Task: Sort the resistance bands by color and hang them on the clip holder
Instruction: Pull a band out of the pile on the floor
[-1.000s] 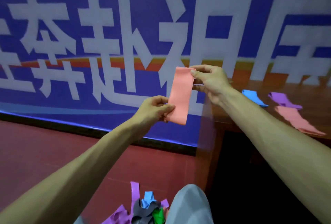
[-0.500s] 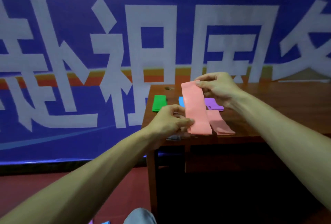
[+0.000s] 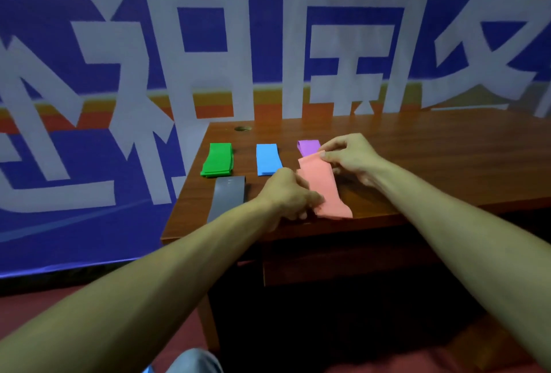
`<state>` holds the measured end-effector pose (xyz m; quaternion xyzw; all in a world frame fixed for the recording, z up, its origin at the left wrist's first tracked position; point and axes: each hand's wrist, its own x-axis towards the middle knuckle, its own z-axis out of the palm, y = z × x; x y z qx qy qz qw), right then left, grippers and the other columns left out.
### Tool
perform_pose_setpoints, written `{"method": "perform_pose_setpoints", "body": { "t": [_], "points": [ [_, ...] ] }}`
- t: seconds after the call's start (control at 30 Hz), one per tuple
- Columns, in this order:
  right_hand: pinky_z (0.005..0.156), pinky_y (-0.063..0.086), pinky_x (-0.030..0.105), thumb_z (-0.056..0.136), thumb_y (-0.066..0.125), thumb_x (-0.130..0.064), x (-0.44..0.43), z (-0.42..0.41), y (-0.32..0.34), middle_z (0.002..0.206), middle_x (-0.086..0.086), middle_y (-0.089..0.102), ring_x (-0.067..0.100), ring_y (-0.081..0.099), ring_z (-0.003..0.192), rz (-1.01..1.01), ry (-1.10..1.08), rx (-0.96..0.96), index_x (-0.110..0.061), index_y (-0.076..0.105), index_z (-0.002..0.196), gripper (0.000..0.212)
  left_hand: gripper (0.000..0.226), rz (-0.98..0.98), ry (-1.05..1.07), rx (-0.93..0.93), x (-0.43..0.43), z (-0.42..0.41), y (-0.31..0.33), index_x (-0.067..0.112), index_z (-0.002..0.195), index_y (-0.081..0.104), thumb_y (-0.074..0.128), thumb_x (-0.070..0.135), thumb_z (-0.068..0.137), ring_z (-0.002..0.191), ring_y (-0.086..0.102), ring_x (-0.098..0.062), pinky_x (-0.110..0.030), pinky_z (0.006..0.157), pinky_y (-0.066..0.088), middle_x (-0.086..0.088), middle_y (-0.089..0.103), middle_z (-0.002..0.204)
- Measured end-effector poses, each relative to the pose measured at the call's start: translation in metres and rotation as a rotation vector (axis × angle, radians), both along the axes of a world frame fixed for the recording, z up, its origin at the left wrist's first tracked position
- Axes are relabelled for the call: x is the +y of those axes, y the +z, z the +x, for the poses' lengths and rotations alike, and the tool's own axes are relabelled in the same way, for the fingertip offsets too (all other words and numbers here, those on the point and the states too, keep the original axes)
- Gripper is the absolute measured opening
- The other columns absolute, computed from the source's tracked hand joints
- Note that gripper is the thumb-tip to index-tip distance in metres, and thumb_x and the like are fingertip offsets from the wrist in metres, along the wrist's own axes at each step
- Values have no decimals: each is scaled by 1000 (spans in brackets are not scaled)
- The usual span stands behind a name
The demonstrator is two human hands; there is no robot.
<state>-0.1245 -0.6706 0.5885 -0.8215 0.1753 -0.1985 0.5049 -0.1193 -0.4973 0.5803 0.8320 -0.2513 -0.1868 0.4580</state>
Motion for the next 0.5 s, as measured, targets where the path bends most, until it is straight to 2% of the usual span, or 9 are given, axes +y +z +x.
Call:
{"method": "perform_pose_setpoints", "body": {
  "t": [0.13,0.27,0.33,0.43,0.5],
  "points": [
    [62,55,29,84,71,-4,0,9,-18,94,9,68,20,65,70,-97,-10,35,-14,71,81,10,23,96,7,-17,-1,7,-4,1,87,72,76,23,80,50,50,-12,-20,47,43,-7,62,68],
    [57,51,23,83,73,-8,3,12,-22,98,4,70,13,61,60,-213,-101,16,-13,74,89,8,22,105,-14,-47,-5,11,-6,3,77,68,75,23,81,47,48,-11,-20,44,40,-6,59,64],
    [59,52,24,83,73,-9,4,13,-24,99,4,71,13,60,60,-240,-125,5,-13,75,91,9,24,102,-16,-60,-6,11,-9,1,81,69,75,24,82,47,48,-11,-22,44,40,-7,60,65],
    [65,54,27,82,73,-9,6,14,-25,99,4,71,17,62,75,-237,-144,-22,-14,76,91,10,27,101,-26,-60,-6,12,-9,-1,87,69,75,24,82,46,47,-13,-23,44,40,-8,60,66],
    [65,51,26,82,74,-10,5,15,-23,97,2,71,16,60,79,-237,-158,-53,-16,76,89,10,28,76,-30,-51,-6,11,-8,-2,91,69,75,24,82,46,44,-12,-22,42,37,-8,59,68]
  ]
}}
